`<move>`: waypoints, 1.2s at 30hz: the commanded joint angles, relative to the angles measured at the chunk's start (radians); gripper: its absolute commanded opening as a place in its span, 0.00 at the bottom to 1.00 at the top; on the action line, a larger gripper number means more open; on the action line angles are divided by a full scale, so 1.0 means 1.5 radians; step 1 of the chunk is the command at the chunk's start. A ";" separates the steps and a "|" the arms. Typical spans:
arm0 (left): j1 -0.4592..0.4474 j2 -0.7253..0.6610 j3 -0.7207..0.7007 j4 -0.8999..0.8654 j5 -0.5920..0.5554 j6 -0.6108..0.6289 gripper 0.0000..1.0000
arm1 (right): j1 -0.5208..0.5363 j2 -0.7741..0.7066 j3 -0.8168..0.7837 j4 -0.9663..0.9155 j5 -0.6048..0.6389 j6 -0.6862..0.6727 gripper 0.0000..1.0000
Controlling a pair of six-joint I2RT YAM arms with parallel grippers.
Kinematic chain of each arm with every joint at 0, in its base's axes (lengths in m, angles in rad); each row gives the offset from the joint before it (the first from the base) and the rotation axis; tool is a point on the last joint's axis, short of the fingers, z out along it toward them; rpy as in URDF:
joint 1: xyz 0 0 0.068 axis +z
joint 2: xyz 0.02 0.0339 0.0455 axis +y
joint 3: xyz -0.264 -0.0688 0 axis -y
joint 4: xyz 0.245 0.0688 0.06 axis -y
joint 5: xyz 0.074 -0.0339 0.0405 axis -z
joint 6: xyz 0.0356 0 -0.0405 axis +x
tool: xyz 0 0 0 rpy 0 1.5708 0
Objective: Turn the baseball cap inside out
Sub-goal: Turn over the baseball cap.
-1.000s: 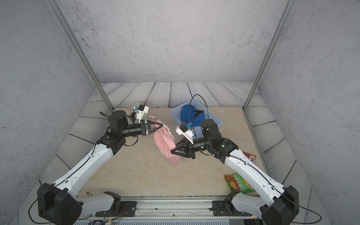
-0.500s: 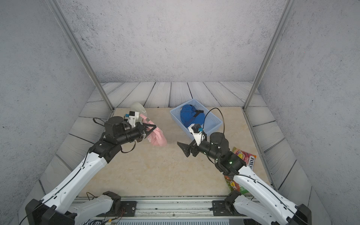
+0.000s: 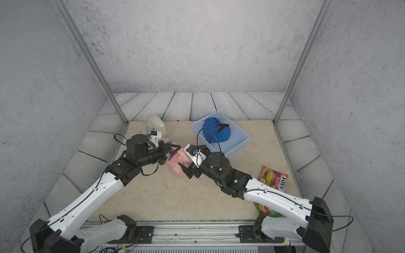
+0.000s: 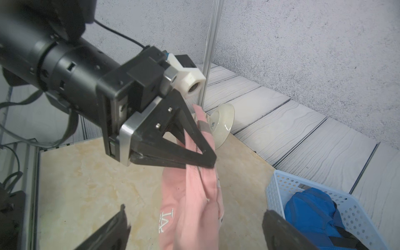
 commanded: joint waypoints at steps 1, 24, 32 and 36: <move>-0.012 -0.003 0.023 0.010 -0.006 -0.004 0.00 | 0.005 0.046 0.048 -0.020 0.079 -0.052 1.00; -0.015 -0.090 0.050 0.006 -0.012 0.195 0.79 | -0.010 0.079 0.125 -0.180 0.026 0.088 0.00; -0.018 -0.187 0.036 -0.061 0.018 0.520 0.55 | -0.087 0.045 0.125 -0.207 -0.188 0.255 0.00; -0.029 -0.190 0.000 -0.112 0.027 0.614 0.44 | -0.139 0.036 0.122 -0.187 -0.309 0.330 0.00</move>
